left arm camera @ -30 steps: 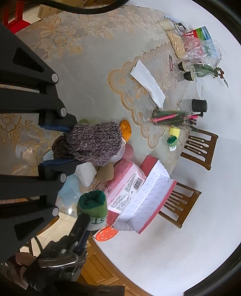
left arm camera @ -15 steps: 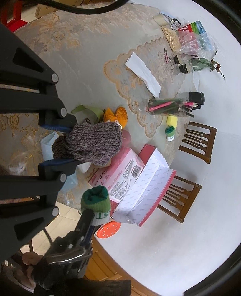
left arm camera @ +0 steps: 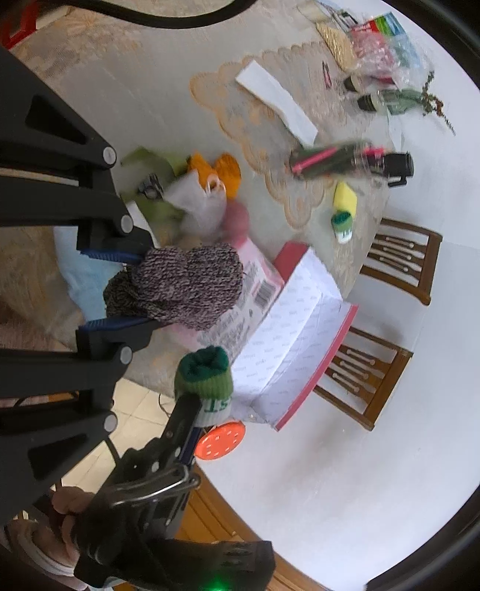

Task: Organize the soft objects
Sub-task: 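Carry both socks over the open pink box with both grippers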

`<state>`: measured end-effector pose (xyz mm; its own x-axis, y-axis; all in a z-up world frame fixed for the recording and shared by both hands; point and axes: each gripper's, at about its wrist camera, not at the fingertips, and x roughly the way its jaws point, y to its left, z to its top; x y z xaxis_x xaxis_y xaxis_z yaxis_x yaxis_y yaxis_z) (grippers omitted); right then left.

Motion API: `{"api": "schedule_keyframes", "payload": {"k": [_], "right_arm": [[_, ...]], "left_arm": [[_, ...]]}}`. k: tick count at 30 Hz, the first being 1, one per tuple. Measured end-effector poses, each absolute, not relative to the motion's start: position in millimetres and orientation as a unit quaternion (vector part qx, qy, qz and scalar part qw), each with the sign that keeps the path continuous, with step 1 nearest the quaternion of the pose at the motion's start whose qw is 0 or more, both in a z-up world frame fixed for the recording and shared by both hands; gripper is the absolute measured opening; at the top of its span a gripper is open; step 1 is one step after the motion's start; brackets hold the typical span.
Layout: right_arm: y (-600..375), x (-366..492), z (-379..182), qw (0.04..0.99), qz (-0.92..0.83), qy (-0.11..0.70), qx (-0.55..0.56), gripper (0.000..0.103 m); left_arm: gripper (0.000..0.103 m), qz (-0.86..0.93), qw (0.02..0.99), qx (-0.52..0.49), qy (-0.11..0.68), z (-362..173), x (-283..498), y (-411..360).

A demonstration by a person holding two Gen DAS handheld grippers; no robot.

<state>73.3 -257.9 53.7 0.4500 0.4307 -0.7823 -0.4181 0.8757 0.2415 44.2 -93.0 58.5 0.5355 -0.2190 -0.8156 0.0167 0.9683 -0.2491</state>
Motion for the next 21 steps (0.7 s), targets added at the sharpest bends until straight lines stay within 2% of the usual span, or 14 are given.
{"api": "schedule_keyframes", "payload": {"k": [21], "right_arm": [[-337.7,164.3,42.3,0.858,0.207,0.470,0.015,0.016]], "left_arm": [[0.025,-0.114,0.855,-0.093,0.498,44.0,141.3,-186.9]]}}
